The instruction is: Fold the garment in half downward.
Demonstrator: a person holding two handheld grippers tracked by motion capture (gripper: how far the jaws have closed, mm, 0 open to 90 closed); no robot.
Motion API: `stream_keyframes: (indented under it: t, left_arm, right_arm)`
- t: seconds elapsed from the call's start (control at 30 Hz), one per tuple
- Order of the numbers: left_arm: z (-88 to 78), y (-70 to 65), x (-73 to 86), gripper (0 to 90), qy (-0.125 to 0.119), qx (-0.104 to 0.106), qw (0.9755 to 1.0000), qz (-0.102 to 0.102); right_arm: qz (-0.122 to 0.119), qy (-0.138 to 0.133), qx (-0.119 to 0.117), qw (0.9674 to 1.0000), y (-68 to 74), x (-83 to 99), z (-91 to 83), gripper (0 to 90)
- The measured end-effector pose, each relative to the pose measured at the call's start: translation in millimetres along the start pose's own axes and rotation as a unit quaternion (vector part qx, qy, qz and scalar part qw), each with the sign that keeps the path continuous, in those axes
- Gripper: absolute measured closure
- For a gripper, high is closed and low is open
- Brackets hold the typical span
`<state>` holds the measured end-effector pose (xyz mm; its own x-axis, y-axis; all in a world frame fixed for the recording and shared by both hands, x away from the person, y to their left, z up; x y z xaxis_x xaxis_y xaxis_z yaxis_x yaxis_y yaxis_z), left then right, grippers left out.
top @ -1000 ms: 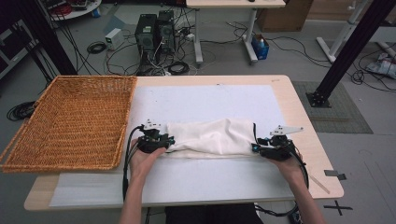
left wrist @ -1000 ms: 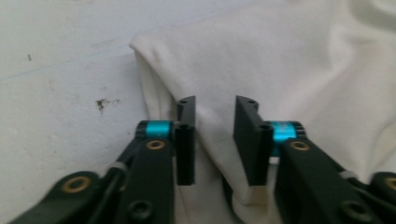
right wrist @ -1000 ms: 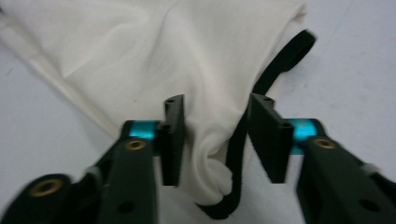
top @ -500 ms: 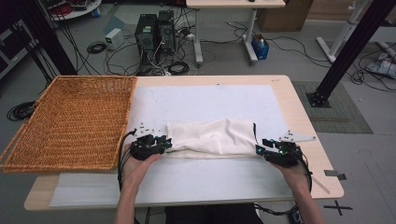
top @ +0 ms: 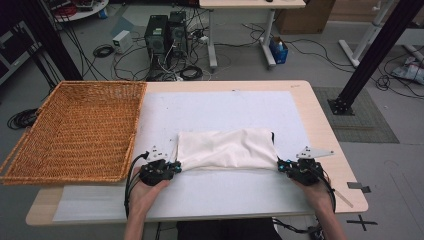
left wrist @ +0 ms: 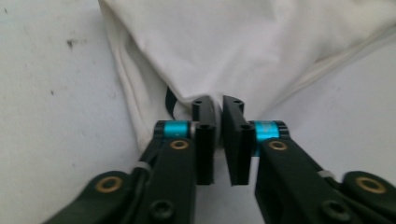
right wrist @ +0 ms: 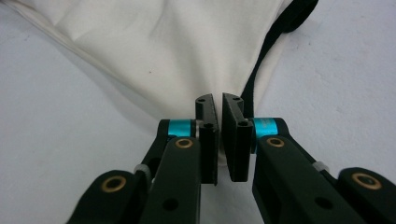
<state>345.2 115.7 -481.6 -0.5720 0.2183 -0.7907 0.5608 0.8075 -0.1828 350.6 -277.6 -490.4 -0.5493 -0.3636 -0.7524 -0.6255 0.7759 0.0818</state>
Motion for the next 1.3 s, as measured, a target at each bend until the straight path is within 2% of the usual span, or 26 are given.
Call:
stream_keyframes:
  t: [0.07, 0.1, 0.17, 0.2, 0.3, 0.37, 0.43, 0.47, 0.53, 0.63, 0.73, 0.8, 0.83, 0.97, 1.03, 1.07, 1.17, 1.23, 1.3]
  left_arm:
    - [-1.4, 5.3, -9.4, 73.8, -0.018, -0.015, 0.9997, -0.009]
    - [-0.1, 8.9, -13.3, 69.3, -0.021, -0.027, 0.9993, -0.015]
    - [5.9, 12.8, -19.5, 67.5, -0.021, -0.033, 0.999, -0.02]
    - [10.4, 13.6, -21.3, 67.5, -0.019, -0.035, 0.9989, -0.026]
    - [24.1, 15.6, -18.0, 67.5, 0.01, -0.033, 0.9988, -0.035]
    - [28.4, 16.2, -14.4, 72.0, 0.023, -0.034, 0.9987, -0.03]
    - [26.5, 16.8, -15.0, 84.7, 0.01, -0.038, 0.9989, -0.024]
    - [24.3, 18.0, -15.5, 86.2, 0.006, -0.045, 0.9988, -0.021]
    - [19.5, 23.6, -16.0, 87.0, -0.003, -0.061, 0.9979, -0.02]
    - [16.5, 32.1, -14.5, 87.0, -0.003, -0.077, 0.9968, -0.022]
    - [17.4, 30.4, -14.5, 86.9, 0.0, -0.077, 0.9969, -0.013]
    - [17.2, 27.1, -16.5, 86.5, -0.008, -0.077, 0.997, -0.008]
    - [16.2, 26.2, -17.6, 83.4, -0.011, -0.077, 0.997, -0.007]
    - [10.1, 22.2, -23.8, 54.1, -0.041, -0.074, 0.9963, -0.018]
    - [5.4, 21.4, -26.1, 44.8, -0.049, -0.076, 0.9955, -0.026]
    - [2.7, 21.1, -27.2, 41.2, -0.052, -0.08, 0.9951, -0.026]
    - [-3.8, 19.8, -30.9, 33.7, -0.055, -0.087, 0.9942, -0.032]
    - [-7.9, 21.0, -33.5, 33.2, -0.056, -0.096, 0.9934, -0.029]
    - [-11.5, 21.9, -35.8, 33.2, -0.058, -0.097, 0.9932, -0.03]
  right_arm:
    - [0.003, -0.004, 0.003, 1.0, -0.9, -1.1, -2.1, 74.8]
    - [0.009, -0.008, 0.001, 0.9999, -1.1, -2.4, -3.6, 72.1]
    - [0.017, -0.021, 0.004, 0.9996, -2.8, -6.0, -6.4, 66.0]
    - [0.021, -0.026, 0.004, 0.9994, -3.2, -7.8, -7.2, 62.0]
    - [0.025, -0.031, 0.005, 0.9992, -3.5, -11.2, -8.2, 57.3]
    - [0.025, -0.033, 0.01, 0.9991, -3.9, -11.7, -8.6, 54.2]
    - [0.025, -0.034, 0.009, 0.9991, -3.9, -10.9, -9.4, 54.1]
    - [0.024, -0.035, 0.009, 0.9991, -4.3, -10.4, -10.1, 53.8]
    - [0.027, -0.036, 0.009, 0.999, -4.7, -9.4, -11.7, 52.8]
    - [0.028, -0.037, 0.006, 0.9989, -5.3, -9.0, -12.3, 52.0]
    - [0.027, -0.038, 0.004, 0.9989, -4.7, -9.8, -11.3, 49.6]
    - [0.028, -0.038, 0.001, 0.9989, -4.1, -10.3, -10.5, 46.0]
    - [0.027, -0.036, -0.001, 0.999, -3.9, -10.2, -9.9, 43.7]
    - [0.03, -0.032, -0.005, 0.999, -2.8, -11.2, -6.8, 30.5]
    - [0.029, -0.038, -0.006, 0.9988, -2.4, -13.2, -5.8, 21.6]
    - [0.028, -0.04, -0.005, 0.9988, -2.0, -14.2, -5.5, 20.9]
    - [0.02, -0.048, 0.002, 0.9987, 0.8, -16.7, -5.4, 11.1]
    - [0.02, -0.051, 0.0, 0.9985, 3.1, -18.1, -4.8, 11.1]
    - [0.011, -0.051, -0.002, 0.9986, 5.0, -19.2, -2.9, 11.1]
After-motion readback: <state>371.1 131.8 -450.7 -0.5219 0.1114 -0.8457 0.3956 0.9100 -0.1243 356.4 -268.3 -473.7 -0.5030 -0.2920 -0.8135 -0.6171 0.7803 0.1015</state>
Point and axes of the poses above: each handheld gripper's, and its own axes: z roughly forward along the jaws, x roughly out of its underside, y roughly to its left, the point moved 7 cm from there along z, roughly forward along the jaws, and after that the axes turned 2 degrees about y, right-handed, at the moved point
